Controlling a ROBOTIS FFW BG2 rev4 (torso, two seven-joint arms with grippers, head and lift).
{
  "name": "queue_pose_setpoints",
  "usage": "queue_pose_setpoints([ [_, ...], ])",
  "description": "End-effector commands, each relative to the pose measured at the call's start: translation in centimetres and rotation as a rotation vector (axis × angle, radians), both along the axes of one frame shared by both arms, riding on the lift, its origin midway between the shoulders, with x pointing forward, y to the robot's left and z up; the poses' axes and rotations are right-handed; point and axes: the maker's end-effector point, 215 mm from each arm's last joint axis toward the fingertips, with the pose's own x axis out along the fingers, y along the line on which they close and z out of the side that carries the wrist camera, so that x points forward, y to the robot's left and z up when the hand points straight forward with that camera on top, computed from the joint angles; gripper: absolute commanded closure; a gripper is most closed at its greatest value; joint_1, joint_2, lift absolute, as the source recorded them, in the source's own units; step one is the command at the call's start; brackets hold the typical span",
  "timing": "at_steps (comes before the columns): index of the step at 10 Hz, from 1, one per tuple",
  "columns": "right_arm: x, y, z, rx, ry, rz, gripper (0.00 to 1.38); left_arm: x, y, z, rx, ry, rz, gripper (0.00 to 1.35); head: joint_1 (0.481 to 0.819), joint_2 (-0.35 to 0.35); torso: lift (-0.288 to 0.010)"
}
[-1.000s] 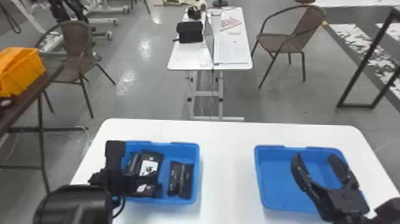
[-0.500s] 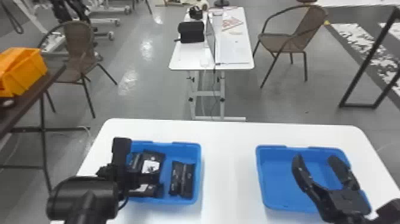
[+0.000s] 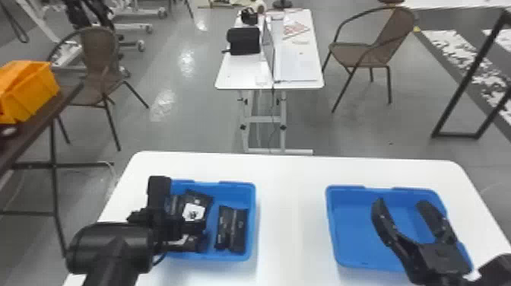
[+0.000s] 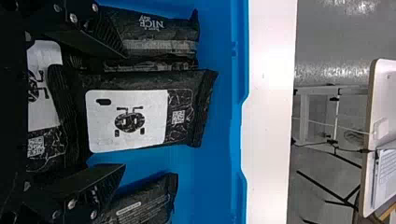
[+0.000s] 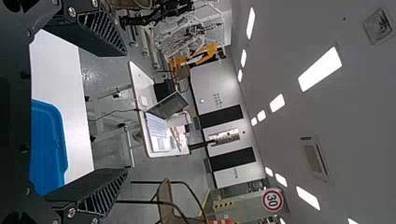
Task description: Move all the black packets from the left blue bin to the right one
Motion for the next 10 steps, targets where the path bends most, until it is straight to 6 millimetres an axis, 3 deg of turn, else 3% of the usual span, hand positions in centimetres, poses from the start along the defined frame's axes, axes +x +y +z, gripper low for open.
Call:
queue_pose_setpoints([
  [1, 0.0, 0.0, -0.1, 0.003, 0.002, -0.001, 0.13, 0.3, -0.6, -0.1, -0.027, -0.004, -0.002, 0.46, 0.695, 0.06, 0.0],
  [2, -0.1, 0.0, -0.2, 0.005, 0.005, -0.001, 0.13, 0.4, -1.1, 0.0, -0.057, -0.014, 0.007, 0.74, 0.695, 0.053, 0.0],
  [5, 0.0, 0.1, -0.3, 0.01, 0.005, 0.0, 0.13, 1.0, -1.4, 0.7, -0.089, -0.036, 0.003, 0.83, 0.695, 0.042, 0.0],
  [9, 0.0, 0.0, -0.5, 0.018, 0.009, -0.001, 0.13, 1.3, -2.0, 1.2, -0.123, -0.067, -0.007, 0.83, 0.695, 0.037, 0.0],
  [10, 0.0, 0.0, -0.5, 0.019, 0.009, -0.002, 0.13, 1.7, -1.9, 1.7, -0.095, -0.082, -0.045, 0.99, 0.695, 0.036, 0.0],
])
